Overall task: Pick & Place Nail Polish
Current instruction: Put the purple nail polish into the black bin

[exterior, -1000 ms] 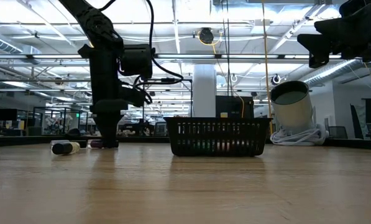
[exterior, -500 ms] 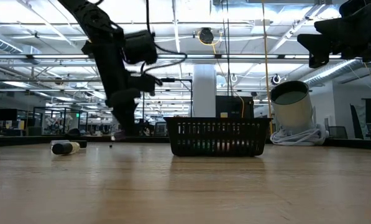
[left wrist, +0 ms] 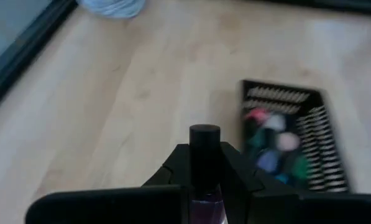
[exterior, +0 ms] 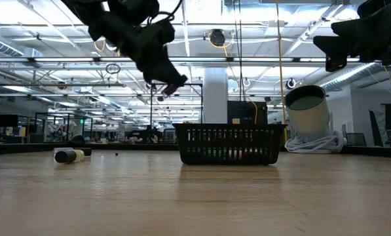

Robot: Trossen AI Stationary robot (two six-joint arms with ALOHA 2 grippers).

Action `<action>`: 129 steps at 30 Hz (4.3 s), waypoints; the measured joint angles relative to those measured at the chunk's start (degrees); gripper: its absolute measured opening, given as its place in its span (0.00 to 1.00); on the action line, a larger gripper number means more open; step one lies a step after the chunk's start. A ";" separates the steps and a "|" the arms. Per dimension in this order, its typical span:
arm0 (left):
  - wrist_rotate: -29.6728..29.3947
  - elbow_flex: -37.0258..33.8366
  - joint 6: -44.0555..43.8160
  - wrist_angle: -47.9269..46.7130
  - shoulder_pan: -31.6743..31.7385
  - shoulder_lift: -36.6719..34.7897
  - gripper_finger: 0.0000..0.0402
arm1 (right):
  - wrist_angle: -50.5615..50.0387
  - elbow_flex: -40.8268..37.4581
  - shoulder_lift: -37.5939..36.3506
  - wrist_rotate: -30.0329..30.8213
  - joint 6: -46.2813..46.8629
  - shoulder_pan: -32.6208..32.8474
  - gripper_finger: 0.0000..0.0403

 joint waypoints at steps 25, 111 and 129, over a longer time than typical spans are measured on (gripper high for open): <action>35.28 -0.02 -17.37 32.82 -7.65 0.00 0.09 | 0.00 0.04 0.00 0.00 0.00 0.02 0.48; 35.90 1.97 -21.18 47.86 -17.94 0.04 0.09 | 0.00 0.02 0.00 0.00 0.00 0.02 0.48; 35.29 1.92 -21.90 47.18 -17.92 0.04 0.09 | 0.00 0.04 0.00 0.00 0.00 0.02 0.48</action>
